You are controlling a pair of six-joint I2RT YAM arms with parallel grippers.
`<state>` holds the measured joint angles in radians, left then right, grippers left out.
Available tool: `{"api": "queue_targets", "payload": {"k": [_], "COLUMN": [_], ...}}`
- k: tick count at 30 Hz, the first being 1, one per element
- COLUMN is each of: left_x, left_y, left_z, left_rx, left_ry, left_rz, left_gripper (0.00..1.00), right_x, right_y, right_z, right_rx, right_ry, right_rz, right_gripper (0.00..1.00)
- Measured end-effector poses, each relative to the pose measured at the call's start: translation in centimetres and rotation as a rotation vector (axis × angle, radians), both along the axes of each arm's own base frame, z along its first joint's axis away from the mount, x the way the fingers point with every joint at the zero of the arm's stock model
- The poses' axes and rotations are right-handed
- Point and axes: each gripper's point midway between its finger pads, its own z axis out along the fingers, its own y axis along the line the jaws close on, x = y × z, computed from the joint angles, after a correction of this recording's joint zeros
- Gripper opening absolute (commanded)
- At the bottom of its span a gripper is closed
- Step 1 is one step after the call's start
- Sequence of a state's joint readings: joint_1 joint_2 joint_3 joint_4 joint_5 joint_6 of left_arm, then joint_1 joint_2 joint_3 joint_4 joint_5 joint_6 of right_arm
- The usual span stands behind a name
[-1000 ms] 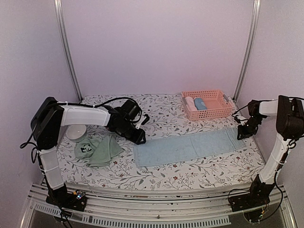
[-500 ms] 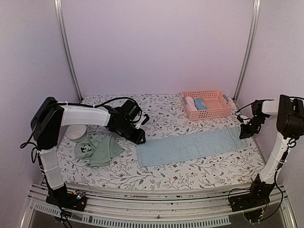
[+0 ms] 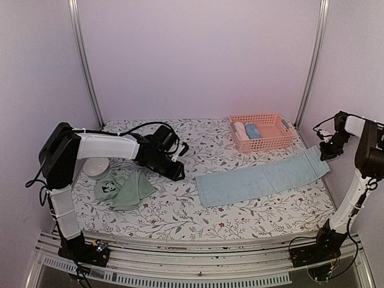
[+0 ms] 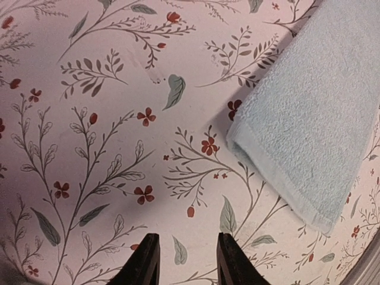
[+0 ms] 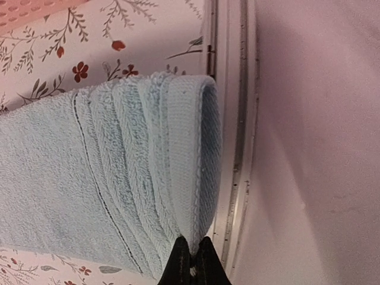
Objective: Roll the towels
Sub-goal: Pick up the towel from the center of the board, then fold the towel at the center of the board.
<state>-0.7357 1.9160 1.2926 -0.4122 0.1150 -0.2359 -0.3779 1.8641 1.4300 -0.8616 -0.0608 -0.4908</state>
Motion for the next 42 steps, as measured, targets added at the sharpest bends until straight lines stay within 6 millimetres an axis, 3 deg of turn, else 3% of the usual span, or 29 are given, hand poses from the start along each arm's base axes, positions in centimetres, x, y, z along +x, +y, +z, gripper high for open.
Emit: {"api": "queue_targets", "payload": {"k": [4,8,14,20,29,36,42], "left_x": [0.1,0.2,0.3,0.0,-0.5,-1.0,-1.9], "left_y": [-0.1,0.0,0.1,0.4,0.9,0.5,0.0], "left_z": [0.1,0.1,0.1,-0.6,-1.4,-1.6,-2.0], "left_rx": [-0.003,0.001,0.006,0.014,0.022,-0.004,-0.014], "left_ry": [-0.006,-0.010,-0.017,-0.006,0.018,0.039,0.060], "left_rz": [-0.002,-0.003,0.004,0.012,0.028,0.031,0.024], "left_gripper": [0.36,0.36,0.36,0.36,0.34,0.27,0.26], "right_x": [0.5,1.0,0.7,-1.0,-2.6,-3.8,-3.5], "right_y": [-1.2,0.0,7.0,14.3,21.7,27.1,31.4], "right_z": [3.3,5.1,4.1,2.3,1.9,0.1,0.0], "right_rx": [-0.045,-0.024,0.069,0.197,0.336,0.454,0.533], "right_ry": [-0.066,-0.100,-0.061,0.002,0.048,0.129,0.137], "right_rz": [-0.021,0.006,0.153,0.299,0.427,0.497,0.555], "right_gripper": [0.03,0.03,0.03,0.03,0.03,0.03,0.02]}}
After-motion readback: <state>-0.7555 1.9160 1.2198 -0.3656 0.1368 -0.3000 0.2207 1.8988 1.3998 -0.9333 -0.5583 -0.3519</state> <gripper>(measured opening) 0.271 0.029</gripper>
